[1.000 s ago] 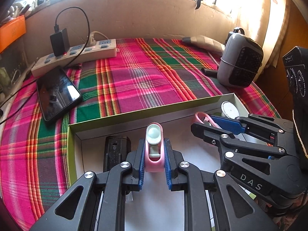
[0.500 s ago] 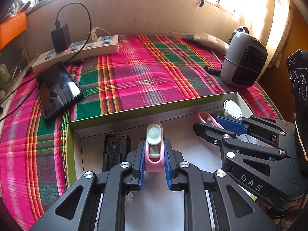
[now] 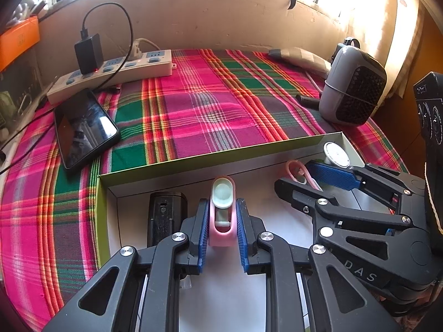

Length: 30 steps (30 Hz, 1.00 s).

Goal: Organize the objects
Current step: 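Open both tools to drop the pink clip and pink hook into the box, then withdraw both tools from the box toward the loose items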

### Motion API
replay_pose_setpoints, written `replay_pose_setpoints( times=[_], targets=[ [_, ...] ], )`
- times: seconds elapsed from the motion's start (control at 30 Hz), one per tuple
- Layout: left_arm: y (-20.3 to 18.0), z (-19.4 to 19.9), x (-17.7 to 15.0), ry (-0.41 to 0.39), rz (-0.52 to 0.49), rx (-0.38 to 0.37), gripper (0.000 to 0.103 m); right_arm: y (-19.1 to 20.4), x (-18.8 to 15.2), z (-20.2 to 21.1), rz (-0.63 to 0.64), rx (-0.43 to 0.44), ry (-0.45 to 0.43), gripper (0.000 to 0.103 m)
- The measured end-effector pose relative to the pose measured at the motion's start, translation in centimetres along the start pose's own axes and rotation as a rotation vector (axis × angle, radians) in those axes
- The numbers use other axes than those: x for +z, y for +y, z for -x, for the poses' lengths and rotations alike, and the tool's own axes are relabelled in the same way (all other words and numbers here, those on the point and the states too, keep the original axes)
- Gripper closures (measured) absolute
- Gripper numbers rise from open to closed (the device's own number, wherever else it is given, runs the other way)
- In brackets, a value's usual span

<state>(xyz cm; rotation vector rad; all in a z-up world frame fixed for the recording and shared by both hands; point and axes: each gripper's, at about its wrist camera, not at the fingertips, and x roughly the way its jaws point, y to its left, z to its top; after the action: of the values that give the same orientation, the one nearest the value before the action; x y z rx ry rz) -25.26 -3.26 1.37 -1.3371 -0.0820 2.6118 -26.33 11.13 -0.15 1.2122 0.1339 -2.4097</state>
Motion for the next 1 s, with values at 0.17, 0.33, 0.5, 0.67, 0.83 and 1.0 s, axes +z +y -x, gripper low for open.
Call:
replay_pose_setpoints(
  times=[0.17,0.33,0.5,0.67,0.83,1.0],
  targets=[
    [0.1,0.2,0.0,0.001,0.004,0.009,0.081,-0.3,0.0,0.1,-0.014,-0.007,0.000,0.059],
    [0.2,0.8,-0.2,-0.005,0.015,0.018,0.080,-0.3,-0.1,0.4,-0.017,-0.012,-0.005,0.059],
    [0.1,1.4,-0.5,-0.009,0.018,0.024,0.079,-0.3,-0.3,0.9,-0.023,-0.012,-0.017,0.059],
    [-0.1,2.4,-0.8,-0.025,0.023,0.032,0.079,0.0,-0.6,1.7,-0.024,-0.014,-0.032,0.059],
    [-0.3,3.6,-1.3,-0.039,0.023,0.035,0.079,0.5,-0.8,2.9,-0.015,-0.025,-0.057,0.059],
    [-0.4,4.9,-2.0,-0.056,0.034,0.038,0.079,0.9,-1.3,4.1,-0.017,-0.026,-0.073,0.059]
  ],
)
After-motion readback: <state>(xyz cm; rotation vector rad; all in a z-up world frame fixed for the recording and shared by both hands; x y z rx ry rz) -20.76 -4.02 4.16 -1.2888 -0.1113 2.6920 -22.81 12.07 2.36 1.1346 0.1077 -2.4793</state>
